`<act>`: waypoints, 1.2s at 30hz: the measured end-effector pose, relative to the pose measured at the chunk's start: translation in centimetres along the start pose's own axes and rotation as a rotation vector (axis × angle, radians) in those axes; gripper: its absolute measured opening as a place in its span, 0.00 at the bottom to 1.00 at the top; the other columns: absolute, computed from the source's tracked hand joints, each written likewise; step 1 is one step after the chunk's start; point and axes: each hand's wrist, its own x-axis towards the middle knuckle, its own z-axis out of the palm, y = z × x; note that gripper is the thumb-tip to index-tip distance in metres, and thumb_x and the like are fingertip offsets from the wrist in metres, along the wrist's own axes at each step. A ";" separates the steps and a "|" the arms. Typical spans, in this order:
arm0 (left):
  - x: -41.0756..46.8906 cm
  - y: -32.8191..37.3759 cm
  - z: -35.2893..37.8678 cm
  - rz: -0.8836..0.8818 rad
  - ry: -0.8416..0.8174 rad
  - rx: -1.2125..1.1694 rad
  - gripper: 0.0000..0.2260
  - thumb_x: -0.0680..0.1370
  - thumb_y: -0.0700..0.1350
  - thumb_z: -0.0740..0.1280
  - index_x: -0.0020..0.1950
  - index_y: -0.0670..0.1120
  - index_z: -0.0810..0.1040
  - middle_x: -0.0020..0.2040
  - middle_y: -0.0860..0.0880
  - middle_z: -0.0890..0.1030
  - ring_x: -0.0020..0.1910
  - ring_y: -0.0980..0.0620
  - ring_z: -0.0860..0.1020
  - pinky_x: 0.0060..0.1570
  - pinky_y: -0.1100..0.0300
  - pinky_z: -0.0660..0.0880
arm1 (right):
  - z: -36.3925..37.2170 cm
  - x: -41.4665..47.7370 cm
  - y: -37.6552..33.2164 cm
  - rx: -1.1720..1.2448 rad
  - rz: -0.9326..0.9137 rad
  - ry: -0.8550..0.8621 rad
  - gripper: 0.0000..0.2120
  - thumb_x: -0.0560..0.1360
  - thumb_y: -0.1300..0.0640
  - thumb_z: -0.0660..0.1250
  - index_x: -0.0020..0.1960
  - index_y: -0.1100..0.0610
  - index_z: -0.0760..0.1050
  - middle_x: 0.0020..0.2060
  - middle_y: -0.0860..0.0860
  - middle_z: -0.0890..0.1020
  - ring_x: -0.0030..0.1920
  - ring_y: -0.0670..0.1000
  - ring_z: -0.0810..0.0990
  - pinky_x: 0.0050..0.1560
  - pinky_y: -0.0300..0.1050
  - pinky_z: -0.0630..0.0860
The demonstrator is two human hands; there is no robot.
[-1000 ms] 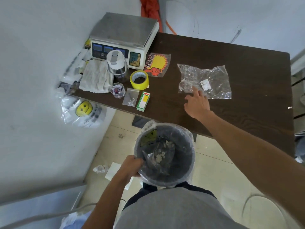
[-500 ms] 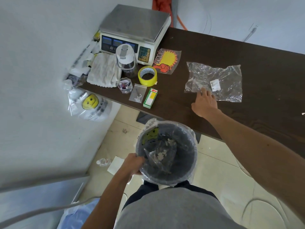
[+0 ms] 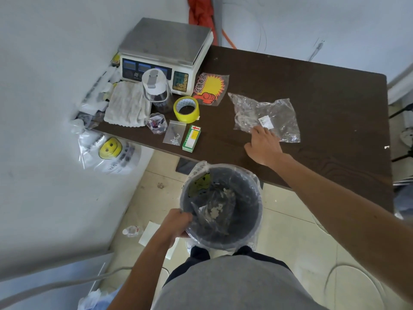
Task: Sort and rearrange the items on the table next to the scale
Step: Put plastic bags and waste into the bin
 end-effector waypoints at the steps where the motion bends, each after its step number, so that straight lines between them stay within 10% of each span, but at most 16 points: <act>1: 0.1 0.1 0.0 0.012 -0.008 0.006 0.07 0.76 0.37 0.67 0.51 0.38 0.82 0.46 0.42 0.85 0.41 0.47 0.86 0.38 0.57 0.84 | 0.0 -0.7 -0.6 0.030 -0.039 0.035 0.24 0.80 0.51 0.60 0.72 0.61 0.66 0.72 0.56 0.69 0.72 0.58 0.68 0.73 0.57 0.63; 13: 0.9 1.5 -0.4 0.039 -0.049 0.026 0.09 0.76 0.36 0.65 0.54 0.38 0.81 0.50 0.40 0.85 0.45 0.45 0.86 0.39 0.56 0.84 | 1.2 -9.2 -4.0 0.283 -0.304 0.344 0.14 0.80 0.60 0.62 0.62 0.59 0.79 0.58 0.51 0.80 0.59 0.51 0.78 0.64 0.48 0.72; 24: 1.7 1.3 -0.9 0.124 -0.001 0.086 0.11 0.79 0.29 0.63 0.42 0.38 0.82 0.39 0.41 0.83 0.32 0.48 0.83 0.40 0.50 0.83 | 5.5 -17.3 -6.8 0.373 -0.541 -0.081 0.16 0.80 0.57 0.57 0.57 0.57 0.82 0.57 0.49 0.83 0.55 0.47 0.80 0.64 0.43 0.74; 30: 1.4 1.3 -1.1 0.104 0.005 0.085 0.10 0.77 0.24 0.61 0.46 0.32 0.82 0.39 0.38 0.84 0.28 0.50 0.83 0.30 0.57 0.82 | 4.9 -16.9 -6.2 0.330 -0.439 -0.180 0.17 0.79 0.47 0.57 0.40 0.57 0.75 0.35 0.49 0.79 0.35 0.50 0.77 0.38 0.46 0.75; 36: 0.9 1.3 -0.7 0.113 0.010 0.037 0.06 0.79 0.31 0.66 0.50 0.34 0.83 0.42 0.39 0.86 0.33 0.47 0.86 0.31 0.56 0.83 | 4.3 -14.3 -6.9 0.324 -0.378 0.041 0.16 0.80 0.48 0.57 0.64 0.52 0.72 0.58 0.46 0.75 0.55 0.45 0.74 0.51 0.41 0.76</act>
